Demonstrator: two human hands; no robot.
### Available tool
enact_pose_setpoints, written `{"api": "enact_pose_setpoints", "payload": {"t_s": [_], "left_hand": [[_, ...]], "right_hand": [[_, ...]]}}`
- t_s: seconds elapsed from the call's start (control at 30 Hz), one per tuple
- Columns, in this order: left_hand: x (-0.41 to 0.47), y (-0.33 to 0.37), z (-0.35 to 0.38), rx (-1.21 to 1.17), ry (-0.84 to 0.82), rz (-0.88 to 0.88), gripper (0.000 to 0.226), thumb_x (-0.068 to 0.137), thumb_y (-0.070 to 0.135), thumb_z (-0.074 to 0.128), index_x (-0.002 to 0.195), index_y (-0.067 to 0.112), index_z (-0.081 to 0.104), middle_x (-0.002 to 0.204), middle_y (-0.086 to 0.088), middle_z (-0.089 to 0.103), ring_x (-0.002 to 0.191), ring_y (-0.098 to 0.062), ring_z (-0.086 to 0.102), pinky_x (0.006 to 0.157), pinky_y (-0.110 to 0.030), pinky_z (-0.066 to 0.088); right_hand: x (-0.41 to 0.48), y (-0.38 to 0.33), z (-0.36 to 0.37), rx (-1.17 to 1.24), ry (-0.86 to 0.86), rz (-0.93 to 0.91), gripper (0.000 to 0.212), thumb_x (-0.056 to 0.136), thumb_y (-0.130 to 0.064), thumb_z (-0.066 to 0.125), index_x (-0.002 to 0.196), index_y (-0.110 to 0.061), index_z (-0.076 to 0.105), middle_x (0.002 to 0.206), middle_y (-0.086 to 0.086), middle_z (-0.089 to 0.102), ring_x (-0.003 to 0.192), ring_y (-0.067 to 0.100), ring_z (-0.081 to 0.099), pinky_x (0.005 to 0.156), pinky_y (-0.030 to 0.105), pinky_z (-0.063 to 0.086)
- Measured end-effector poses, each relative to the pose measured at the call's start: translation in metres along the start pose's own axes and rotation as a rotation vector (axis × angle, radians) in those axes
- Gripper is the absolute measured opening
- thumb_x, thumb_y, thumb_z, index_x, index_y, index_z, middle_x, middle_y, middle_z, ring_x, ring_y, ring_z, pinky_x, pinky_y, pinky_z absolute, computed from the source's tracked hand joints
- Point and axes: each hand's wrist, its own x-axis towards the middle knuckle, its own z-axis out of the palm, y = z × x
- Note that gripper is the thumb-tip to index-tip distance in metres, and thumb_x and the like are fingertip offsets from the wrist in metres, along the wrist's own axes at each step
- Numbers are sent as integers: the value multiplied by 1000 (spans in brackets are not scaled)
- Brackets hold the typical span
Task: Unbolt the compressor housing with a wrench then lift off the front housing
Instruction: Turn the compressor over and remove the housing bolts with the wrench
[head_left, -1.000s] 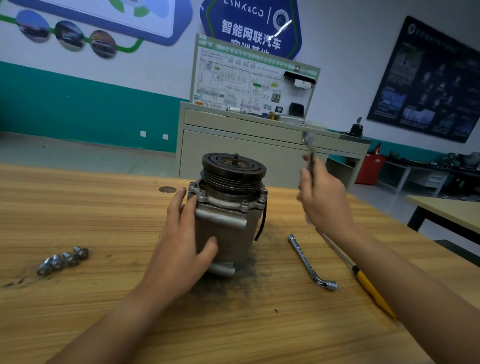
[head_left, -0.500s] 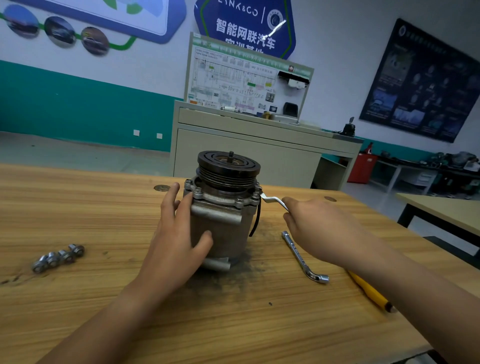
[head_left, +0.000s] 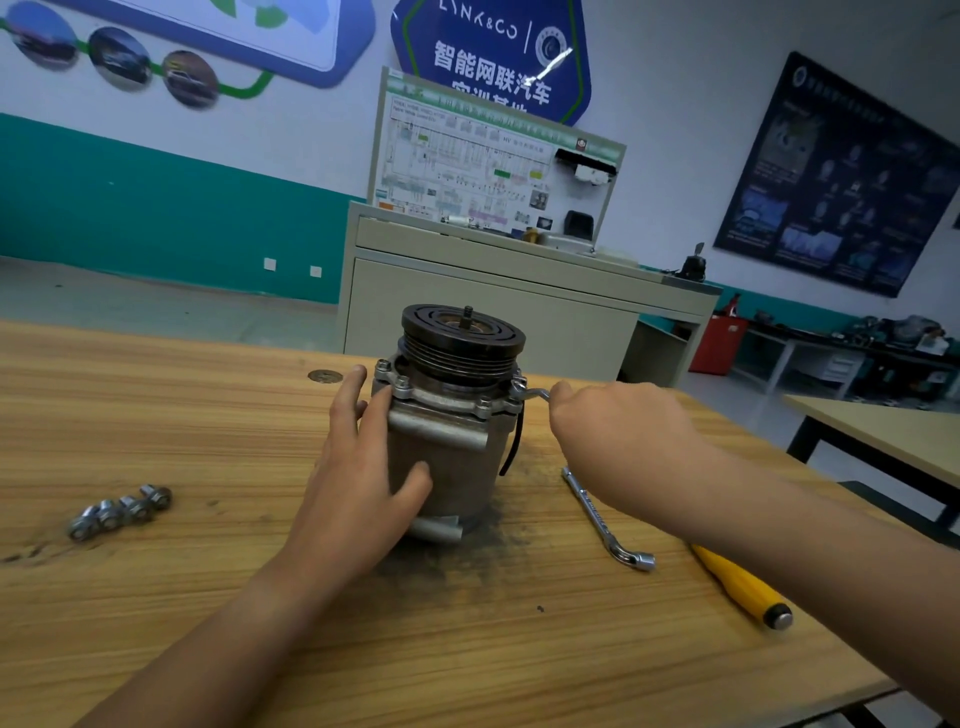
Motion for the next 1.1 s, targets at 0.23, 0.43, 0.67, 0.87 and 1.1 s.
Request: {"api": "enact_pose_setpoints", "payload": {"t_s": [0.23,0.43,0.67,0.87,1.1], "left_hand": [[-1,-1,1,-17,-10,-1,75,87,27,60,148,19,17,143,34,-13,140,-12,14,108,-34,27],[-1,-1,1,-3,-5,-7,75,87,27,60,148,19,17,143,34,-11,142,-12,10,111,-38,25],[0,-1,1,21,0,-16,74,87,29,60,147,19,19,141,37,-10,142,-11,6,112,-37,22],[0,0,-1,26,-4,-15,73,87,28,60,147,19,19,145,32,-11,142,-10,6,111,-36,23],[-2,1,0,25,-17,-20,77,87,28,60,149,19,14,147,29,-12,142,-10,6,111,-35,22]], "right_hand": [[9,11,3,-169,21,-124,31,92,-3,42,122,-7,48,59,0,30,45,13,29,38,24,25],[29,40,16,-210,73,-160,36,93,-5,42,129,-10,43,58,-2,37,45,10,35,38,22,23],[79,30,41,-68,220,-81,41,92,-4,47,131,-13,41,104,5,65,100,26,60,106,47,27],[76,34,58,242,383,51,34,98,-12,38,132,-12,41,93,4,63,85,22,59,84,32,43],[10,34,42,432,267,197,25,99,-19,33,123,-15,41,62,-3,46,51,11,45,41,24,31]]}}
